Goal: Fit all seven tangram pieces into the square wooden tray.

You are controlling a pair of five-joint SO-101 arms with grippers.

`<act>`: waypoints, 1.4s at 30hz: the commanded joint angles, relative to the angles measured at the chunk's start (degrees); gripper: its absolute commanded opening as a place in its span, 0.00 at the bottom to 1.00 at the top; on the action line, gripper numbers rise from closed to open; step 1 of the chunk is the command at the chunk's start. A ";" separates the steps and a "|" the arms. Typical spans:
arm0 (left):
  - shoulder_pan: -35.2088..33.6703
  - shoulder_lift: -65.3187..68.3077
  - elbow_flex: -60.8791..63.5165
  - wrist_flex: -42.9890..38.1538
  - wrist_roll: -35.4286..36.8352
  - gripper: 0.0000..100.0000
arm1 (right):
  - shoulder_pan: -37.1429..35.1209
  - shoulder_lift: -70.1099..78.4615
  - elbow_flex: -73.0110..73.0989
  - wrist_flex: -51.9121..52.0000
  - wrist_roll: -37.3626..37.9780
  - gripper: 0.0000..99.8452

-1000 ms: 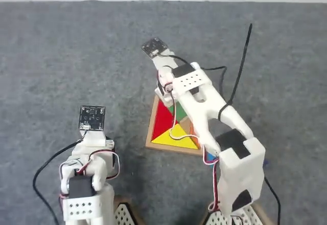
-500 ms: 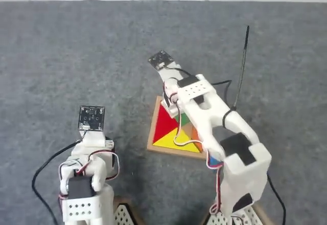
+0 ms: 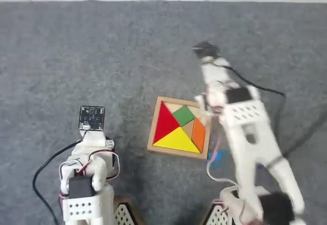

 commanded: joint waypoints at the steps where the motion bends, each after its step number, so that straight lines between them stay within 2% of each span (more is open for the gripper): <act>1: -0.26 -1.05 -0.75 0.18 0.97 0.02 | 7.60 -8.04 7.47 0.84 2.99 0.25; 6: -0.26 -1.05 -0.75 0.18 0.97 0.02 | 14.99 -9.10 13.36 7.52 9.41 0.25; 9: -0.26 -1.05 -0.75 0.18 0.97 0.02 | 15.16 -9.10 13.54 14.29 20.92 0.25; 11: -0.26 -1.05 -0.75 0.18 0.97 0.02 | 15.43 -9.71 13.54 17.54 24.44 0.25; 16: -0.26 -1.05 -0.75 0.18 0.97 0.02 | 21.93 -9.80 13.89 20.00 22.24 0.25; 19: -0.26 -1.05 -0.75 0.18 0.97 0.02 | 25.27 -9.71 15.12 19.38 27.16 0.25; 27: -0.26 -1.05 -0.75 0.18 0.97 0.02 | 25.45 -9.10 24.53 6.90 28.40 0.25; 36: -0.26 -1.05 -0.75 0.18 0.97 0.02 | 25.71 -9.10 26.81 5.41 28.40 0.24; 42: -0.26 -1.05 -0.75 0.18 0.97 0.02 | 27.56 -9.10 26.81 3.21 26.46 0.10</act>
